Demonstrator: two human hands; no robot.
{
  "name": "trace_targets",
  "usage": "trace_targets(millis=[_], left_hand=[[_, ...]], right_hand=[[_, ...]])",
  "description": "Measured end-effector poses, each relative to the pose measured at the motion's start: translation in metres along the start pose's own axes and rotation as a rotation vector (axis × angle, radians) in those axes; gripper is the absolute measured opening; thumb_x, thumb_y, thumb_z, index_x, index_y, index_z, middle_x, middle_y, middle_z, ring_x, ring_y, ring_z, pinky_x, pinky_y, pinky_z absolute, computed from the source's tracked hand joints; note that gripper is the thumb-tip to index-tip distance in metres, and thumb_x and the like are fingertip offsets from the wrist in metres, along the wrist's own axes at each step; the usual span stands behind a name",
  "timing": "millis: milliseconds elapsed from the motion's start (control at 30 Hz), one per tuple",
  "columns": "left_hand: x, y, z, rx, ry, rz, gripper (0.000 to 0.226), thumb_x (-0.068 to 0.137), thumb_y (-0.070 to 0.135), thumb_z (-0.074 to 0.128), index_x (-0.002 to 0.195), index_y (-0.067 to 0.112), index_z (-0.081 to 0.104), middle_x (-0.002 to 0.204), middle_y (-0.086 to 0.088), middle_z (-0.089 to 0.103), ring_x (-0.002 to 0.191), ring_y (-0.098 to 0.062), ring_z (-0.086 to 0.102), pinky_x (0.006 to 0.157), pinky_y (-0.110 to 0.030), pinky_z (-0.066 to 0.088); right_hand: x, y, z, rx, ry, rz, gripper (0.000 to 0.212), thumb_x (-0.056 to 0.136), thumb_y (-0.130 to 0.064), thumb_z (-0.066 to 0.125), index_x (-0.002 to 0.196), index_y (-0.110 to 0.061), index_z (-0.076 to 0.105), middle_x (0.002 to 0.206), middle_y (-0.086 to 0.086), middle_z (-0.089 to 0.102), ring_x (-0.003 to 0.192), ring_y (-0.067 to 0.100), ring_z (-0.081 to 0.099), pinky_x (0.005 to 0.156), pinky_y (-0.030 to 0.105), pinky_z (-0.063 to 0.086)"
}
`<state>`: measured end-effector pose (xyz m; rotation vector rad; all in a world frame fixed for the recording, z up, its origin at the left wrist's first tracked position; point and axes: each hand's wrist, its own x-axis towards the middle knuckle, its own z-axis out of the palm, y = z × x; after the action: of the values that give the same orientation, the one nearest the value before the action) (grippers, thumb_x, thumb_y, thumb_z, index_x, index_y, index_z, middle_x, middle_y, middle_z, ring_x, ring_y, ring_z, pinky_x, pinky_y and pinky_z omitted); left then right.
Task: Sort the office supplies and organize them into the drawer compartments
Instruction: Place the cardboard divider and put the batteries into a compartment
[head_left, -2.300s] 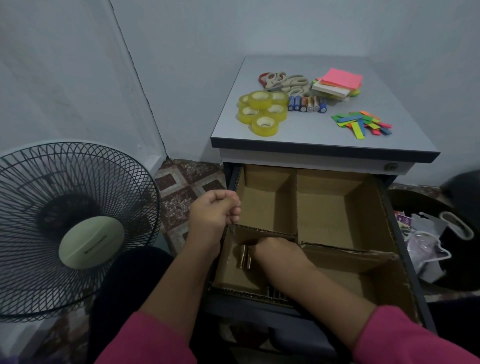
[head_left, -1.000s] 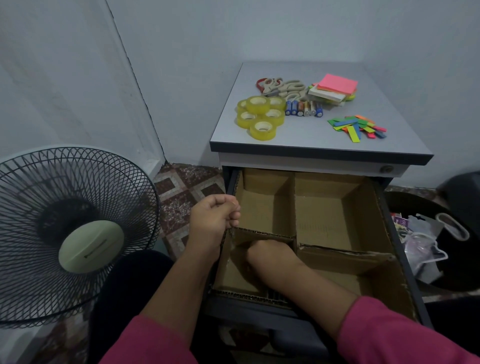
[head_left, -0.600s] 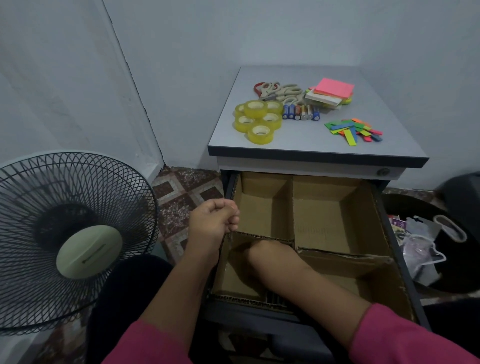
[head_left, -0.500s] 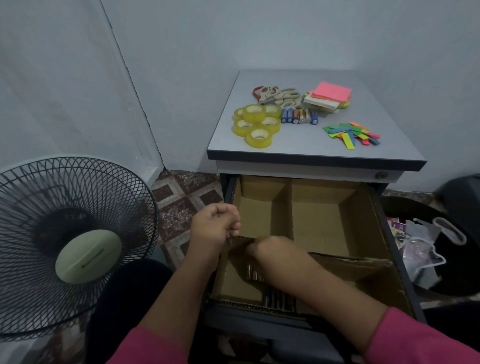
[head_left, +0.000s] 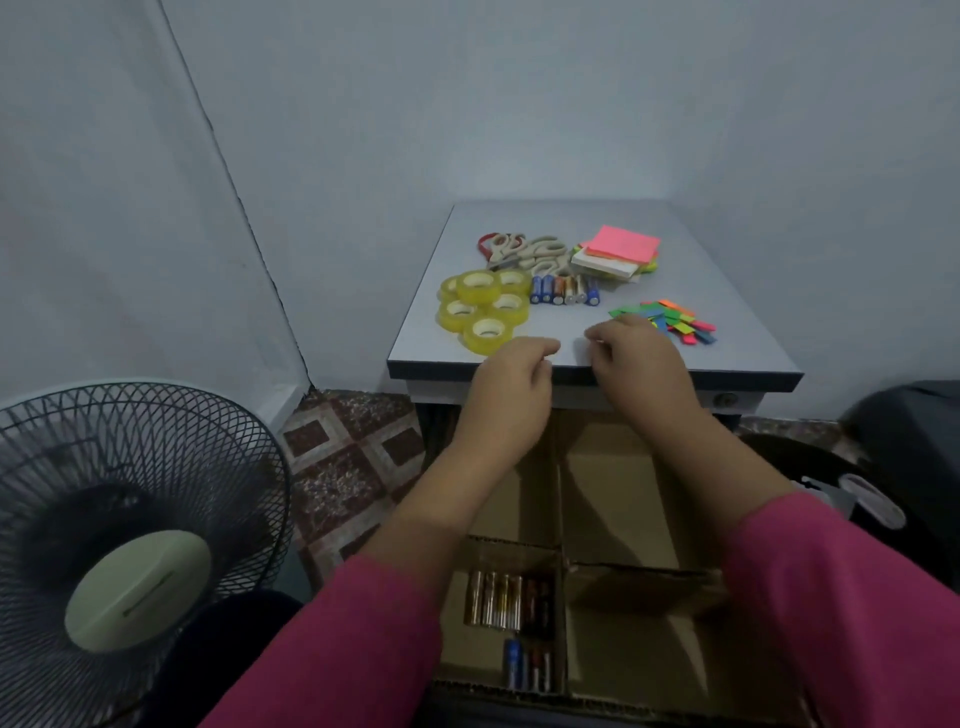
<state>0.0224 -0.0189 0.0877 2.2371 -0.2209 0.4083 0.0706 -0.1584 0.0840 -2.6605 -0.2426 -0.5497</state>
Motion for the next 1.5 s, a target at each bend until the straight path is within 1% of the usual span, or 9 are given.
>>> trace_targets(millis=[133,233,367,600,967,1100,1167,1333,1500], left_hand=[[0.052,0.009,0.031,0.149,-0.105,-0.016,0.039,0.099,0.011,0.040,0.136,0.012,0.049,0.134,-0.012,0.054,0.122,-0.025,0.051,0.099,-0.037,0.044],[0.082,0.010,0.041,0.289,-0.173,-0.044,0.039,0.097,0.011,0.038,0.135,0.018,0.047,0.126,-0.014,0.057,0.113,-0.032,0.054,0.083,-0.039,0.046],[0.104,0.012,0.044,0.502,-0.247,-0.063,0.048,0.097,0.012,0.037,0.142,0.028,0.036,0.134,-0.012,0.051,0.118,-0.032,0.051,0.078,-0.035,0.039],[0.118,0.012,0.050,0.635,-0.294,-0.070,0.044,0.095,0.013,0.041,0.137,0.026,0.041,0.132,-0.013,0.051,0.118,-0.032,0.050,0.076,-0.036,0.039],[0.090,0.008,0.047,0.549,-0.167,0.024,0.030,0.095,0.012,0.041,0.123,0.016,0.053,0.118,-0.011,0.060,0.106,-0.029,0.057,0.071,-0.034,0.038],[0.076,0.002,0.046,0.480,-0.071,0.024,0.023,0.099,0.018,0.039,0.116,0.012,0.052,0.108,-0.012,0.062,0.097,-0.030,0.059,0.066,-0.034,0.040],[0.075,0.005,0.045,0.451,-0.059,-0.020,0.028,0.101,0.025,0.037,0.123,0.011,0.047,0.110,-0.013,0.062,0.098,-0.031,0.060,0.067,-0.035,0.040],[0.078,0.015,0.047,0.476,-0.052,-0.112,0.036,0.101,0.037,0.036,0.123,0.011,0.046,0.114,-0.012,0.062,0.103,-0.030,0.059,0.069,-0.033,0.040],[0.078,0.014,0.045,0.427,-0.054,-0.141,0.027,0.097,0.027,0.046,0.117,0.010,0.054,0.113,-0.011,0.061,0.102,-0.027,0.058,0.068,-0.032,0.040]], right_hand=[[0.031,0.002,0.002,-0.023,-0.063,0.153,0.036,0.092,-0.014,0.050,0.128,-0.010,0.057,0.123,0.014,0.060,0.112,0.028,0.056,0.085,0.035,0.045],[0.057,0.007,0.008,-0.156,-0.165,0.152,0.027,0.091,-0.019,0.050,0.115,-0.008,0.059,0.112,0.015,0.064,0.103,0.030,0.060,0.075,0.033,0.042],[0.080,0.010,0.014,-0.266,-0.289,0.113,0.031,0.093,-0.018,0.051,0.123,-0.009,0.054,0.120,0.014,0.062,0.108,0.029,0.059,0.086,0.035,0.047],[0.094,0.008,0.009,-0.300,-0.442,0.147,0.042,0.092,-0.019,0.058,0.133,-0.013,0.050,0.128,0.012,0.057,0.114,0.027,0.056,0.093,0.035,0.044],[0.056,-0.002,0.005,-0.278,-0.251,0.129,0.030,0.095,-0.012,0.050,0.125,-0.009,0.054,0.115,0.014,0.062,0.104,0.028,0.061,0.082,0.035,0.047],[0.025,0.001,0.003,-0.035,-0.052,0.147,0.025,0.097,-0.022,0.046,0.117,-0.009,0.056,0.103,0.012,0.064,0.088,0.023,0.057,0.071,0.033,0.044],[0.016,0.002,-0.002,0.079,0.014,0.155,0.028,0.098,-0.026,0.047,0.119,-0.009,0.055,0.105,0.012,0.064,0.092,0.024,0.058,0.072,0.033,0.045],[0.023,0.003,-0.003,0.055,0.013,0.202,0.027,0.097,-0.024,0.049,0.112,-0.005,0.059,0.103,0.015,0.065,0.092,0.025,0.059,0.072,0.032,0.045],[0.023,0.004,0.002,-0.008,0.008,0.207,0.027,0.096,-0.026,0.051,0.110,-0.006,0.061,0.100,0.013,0.064,0.090,0.024,0.060,0.073,0.035,0.048]])
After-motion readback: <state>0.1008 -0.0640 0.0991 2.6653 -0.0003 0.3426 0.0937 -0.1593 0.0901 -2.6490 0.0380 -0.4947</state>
